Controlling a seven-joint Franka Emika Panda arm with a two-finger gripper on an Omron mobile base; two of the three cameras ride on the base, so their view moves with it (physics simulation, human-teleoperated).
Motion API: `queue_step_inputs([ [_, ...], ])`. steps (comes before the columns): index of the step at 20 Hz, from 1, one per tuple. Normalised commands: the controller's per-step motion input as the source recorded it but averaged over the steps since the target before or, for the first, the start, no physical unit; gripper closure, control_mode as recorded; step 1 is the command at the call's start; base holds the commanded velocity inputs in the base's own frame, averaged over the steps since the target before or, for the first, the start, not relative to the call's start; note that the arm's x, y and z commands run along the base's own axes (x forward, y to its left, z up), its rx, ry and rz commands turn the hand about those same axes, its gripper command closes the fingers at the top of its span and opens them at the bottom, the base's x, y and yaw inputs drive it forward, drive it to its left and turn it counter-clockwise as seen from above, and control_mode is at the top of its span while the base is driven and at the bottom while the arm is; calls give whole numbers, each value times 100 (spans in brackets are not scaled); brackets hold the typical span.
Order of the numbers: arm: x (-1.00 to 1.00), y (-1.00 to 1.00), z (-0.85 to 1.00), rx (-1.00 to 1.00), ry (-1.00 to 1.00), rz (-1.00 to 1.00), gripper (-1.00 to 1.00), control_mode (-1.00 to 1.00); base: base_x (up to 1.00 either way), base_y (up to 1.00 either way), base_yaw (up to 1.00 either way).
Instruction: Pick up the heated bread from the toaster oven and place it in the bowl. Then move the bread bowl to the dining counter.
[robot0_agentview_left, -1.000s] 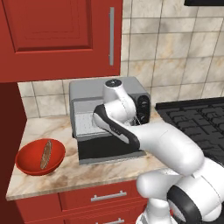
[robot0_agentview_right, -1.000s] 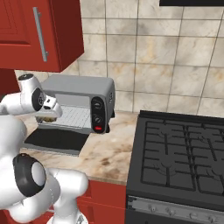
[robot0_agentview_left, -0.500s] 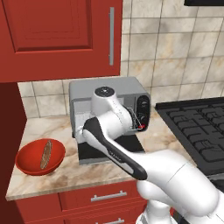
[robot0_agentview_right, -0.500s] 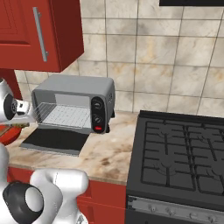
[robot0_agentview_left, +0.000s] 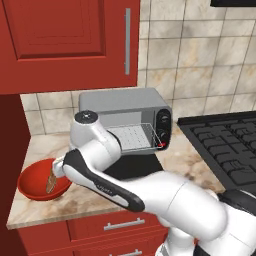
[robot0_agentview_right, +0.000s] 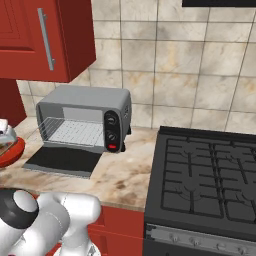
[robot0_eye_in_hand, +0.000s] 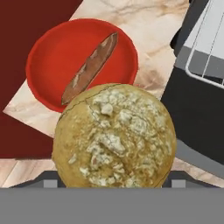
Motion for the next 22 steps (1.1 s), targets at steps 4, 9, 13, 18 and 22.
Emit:
queue_step_inputs([
  [4, 5, 100, -48, 0, 1, 6, 100, -100, 0, 0, 0],
  [9, 52, 87, -68, -2, 1, 1, 100, -100, 0, 0, 0],
  [13, 90, 68, -36, -1, 0, 0, -100, -100, 0, 0, 0],
  [18, 71, 29, -1, 0, 3, -1, -100, -100, 0, 0, 0],
  [22, 9, -3, 0, 0, 12, -8, -100, -100, 0, 0, 0],
])
